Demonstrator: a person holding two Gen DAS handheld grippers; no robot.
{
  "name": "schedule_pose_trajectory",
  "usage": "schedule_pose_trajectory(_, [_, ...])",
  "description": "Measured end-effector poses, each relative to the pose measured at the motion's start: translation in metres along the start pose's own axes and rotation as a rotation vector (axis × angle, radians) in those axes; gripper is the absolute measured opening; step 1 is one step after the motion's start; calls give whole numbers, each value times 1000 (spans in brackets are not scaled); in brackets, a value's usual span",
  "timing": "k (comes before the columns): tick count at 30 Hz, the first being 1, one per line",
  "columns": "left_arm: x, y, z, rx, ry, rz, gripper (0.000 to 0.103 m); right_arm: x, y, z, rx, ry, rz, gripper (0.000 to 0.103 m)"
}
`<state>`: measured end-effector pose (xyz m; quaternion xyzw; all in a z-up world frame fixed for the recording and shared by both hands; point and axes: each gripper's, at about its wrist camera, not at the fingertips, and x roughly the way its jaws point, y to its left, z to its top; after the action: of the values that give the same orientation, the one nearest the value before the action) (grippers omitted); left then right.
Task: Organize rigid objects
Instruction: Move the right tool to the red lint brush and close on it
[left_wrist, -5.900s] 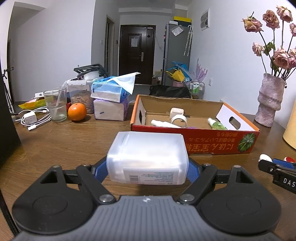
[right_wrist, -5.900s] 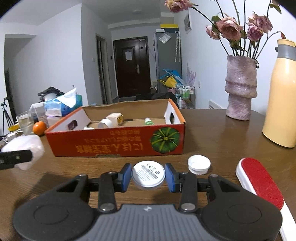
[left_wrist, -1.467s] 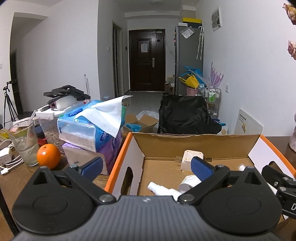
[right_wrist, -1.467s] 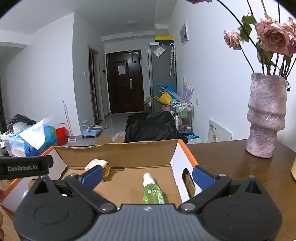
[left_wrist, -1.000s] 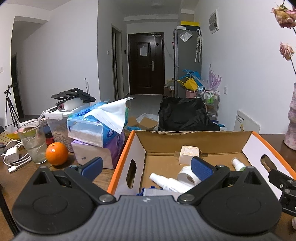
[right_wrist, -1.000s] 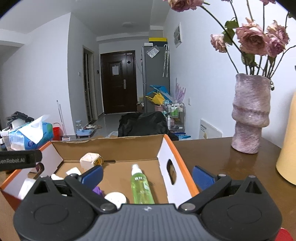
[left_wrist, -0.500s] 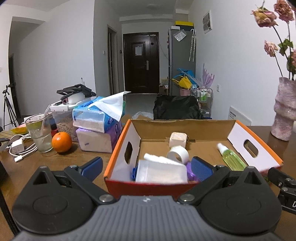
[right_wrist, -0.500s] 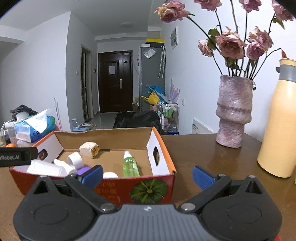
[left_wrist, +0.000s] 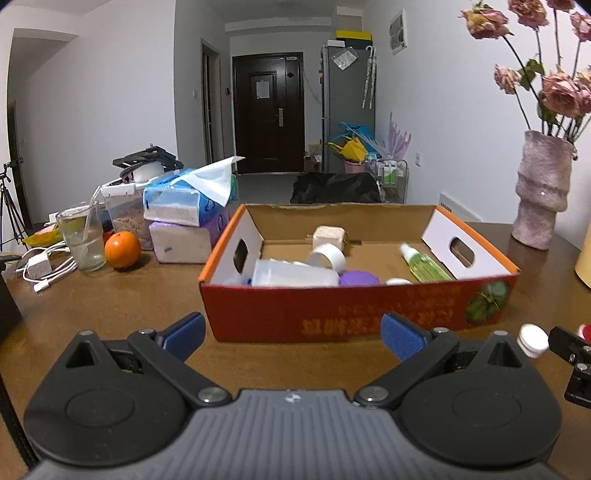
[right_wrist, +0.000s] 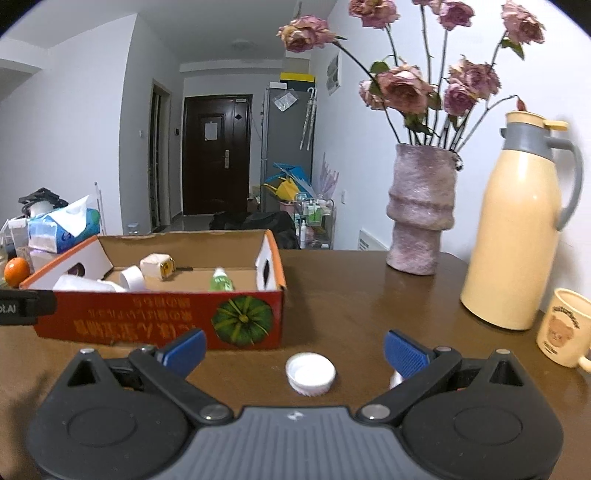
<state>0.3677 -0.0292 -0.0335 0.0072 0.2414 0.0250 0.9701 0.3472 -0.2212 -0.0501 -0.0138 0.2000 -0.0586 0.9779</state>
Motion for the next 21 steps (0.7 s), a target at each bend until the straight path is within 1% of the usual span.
schedule_pose_trajectory(8, [-19,-17,-17,17,25,-26,103,-22,-26,-16,-3,31,-12,103])
schedule_pose_trajectory(12, [-23,-28,-22,26,38,-39,103,-26,-41,-22,-10,53,-18,103])
schedule_pose_trajectory(18, [-27,-45,-30,38,54,-53,103,-16,-68,-27,12,124,-12,103])
schedule_pose_trajectory(21, [-26,-53,-33,35,69,-65,103,-3,-81,-28,44,169,-16,102])
